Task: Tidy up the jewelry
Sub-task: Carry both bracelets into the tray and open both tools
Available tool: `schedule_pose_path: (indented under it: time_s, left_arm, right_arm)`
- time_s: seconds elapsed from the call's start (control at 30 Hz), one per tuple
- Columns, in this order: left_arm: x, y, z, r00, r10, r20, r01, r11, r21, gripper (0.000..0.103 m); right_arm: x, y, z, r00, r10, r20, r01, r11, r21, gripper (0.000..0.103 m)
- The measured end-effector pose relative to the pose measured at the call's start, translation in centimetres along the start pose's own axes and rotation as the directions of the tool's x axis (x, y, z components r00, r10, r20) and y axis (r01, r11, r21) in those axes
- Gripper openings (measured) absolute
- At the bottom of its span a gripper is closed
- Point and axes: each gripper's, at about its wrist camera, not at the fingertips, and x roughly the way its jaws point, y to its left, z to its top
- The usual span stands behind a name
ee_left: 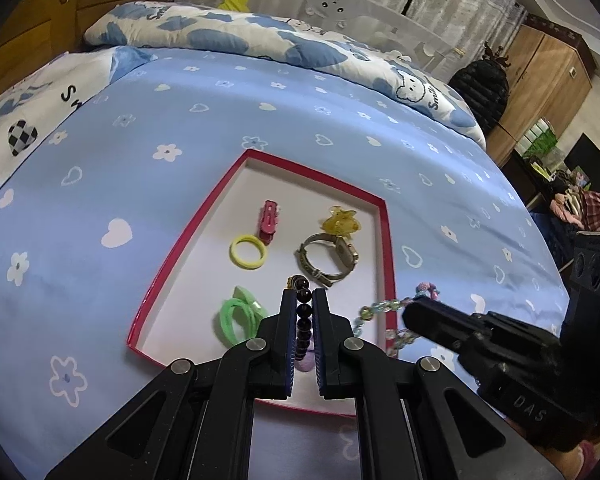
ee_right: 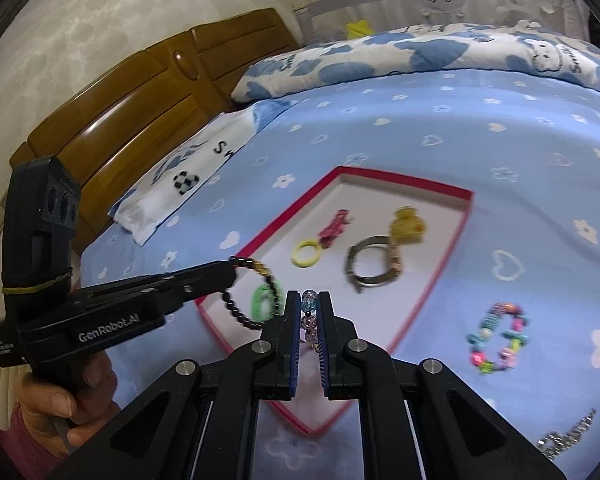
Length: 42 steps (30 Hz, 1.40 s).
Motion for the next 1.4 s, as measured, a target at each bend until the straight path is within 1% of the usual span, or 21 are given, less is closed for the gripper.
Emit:
schedule_pose_path:
  time_s: [0.13,0.23,0.37,0.47,0.6,0.8,0.93,1.03,1.1,1.27,1.33,1.37,1.4]
  left_arm:
    - [0.9,1.4,0.1,1.000,0.013,-0.014,-0.013,1.000,-0.028,0.006]
    - [1.7,2.3,0.0,0.999,0.040,-0.028,-0.041,0.998,-0.042,0.006]
    - [2.9,3.4,-0.2,0.995,0.089,-0.049,-0.092,0.994,-0.054,0.006]
    - [4.1,4.4,-0.5,0.991,0.111,-0.076,-0.117,0.990,-0.079,0.006]
    - [5.2,4.7,-0.8,0.984,0.152,-0.098,-0.160,0.984,-0.079,0.006]
    - [6.4,4.6,-0.7,0.974,0.194,-0.117,-0.202,0.977,-0.064,0.007]
    - [6.4,4.7,-0.6,0.972,0.201,-0.121,-0.210,0.976,-0.065,0.008]
    - [6.4,4.6,-0.6,0.971,0.204,-0.122,-0.213,0.975,-0.066,0.013]
    - [6.2,4.7,-0.6,0.970,0.211,-0.119,-0.219,0.974,-0.063,0.020]
    - [5.7,4.5,-0.6,0.972,0.212,-0.103,-0.219,0.974,-0.062,0.022]
    - [5.4,4.4,-0.6,0.973,0.210,-0.101,-0.217,0.974,-0.063,0.024]
    - [5.3,4.4,-0.7,0.973,0.210,-0.099,-0.216,0.974,-0.063,0.029]
    - [5.2,4.3,-0.7,0.973,0.210,-0.097,-0.217,0.974,-0.062,0.035]
  right_arm:
    - [1.6,0.4,0.1,0.999,0.045,-0.015,-0.044,0.999,0.012,0.007]
    - [3.0,0.2,-0.3,0.998,0.042,-0.042,-0.042,0.999,0.023,0.007]
    - [4.5,-1.3,-0.8,0.996,0.003,-0.084,0.001,0.999,0.045,0.007]
    - [5.0,-2.5,-1.1,0.994,-0.024,-0.104,0.031,0.998,0.059,0.007]
    - [5.7,-3.4,-1.3,0.990,-0.057,-0.128,0.064,0.997,0.053,0.007]
    - [6.4,-3.3,-1.4,0.983,-0.092,-0.159,0.096,0.995,0.018,0.008]
    - [6.8,-2.8,-1.3,0.980,-0.109,-0.168,0.108,0.994,-0.014,0.010]
    - [6.8,-2.7,-1.3,0.979,-0.109,-0.171,0.107,0.994,-0.019,0.012]
    - [6.8,-2.8,-1.3,0.980,-0.100,-0.173,0.100,0.995,-0.010,0.013]
    - [6.3,-3.0,-1.3,0.983,-0.072,-0.166,0.076,0.997,0.017,0.015]
    - [6.0,-3.0,-1.3,0.985,-0.067,-0.157,0.071,0.997,0.022,0.021]
    - [5.8,-3.0,-1.2,0.987,-0.062,-0.150,0.067,0.997,0.027,0.024]
    - [5.5,-3.0,-1.2,0.988,-0.055,-0.142,0.060,0.998,0.033,0.031]
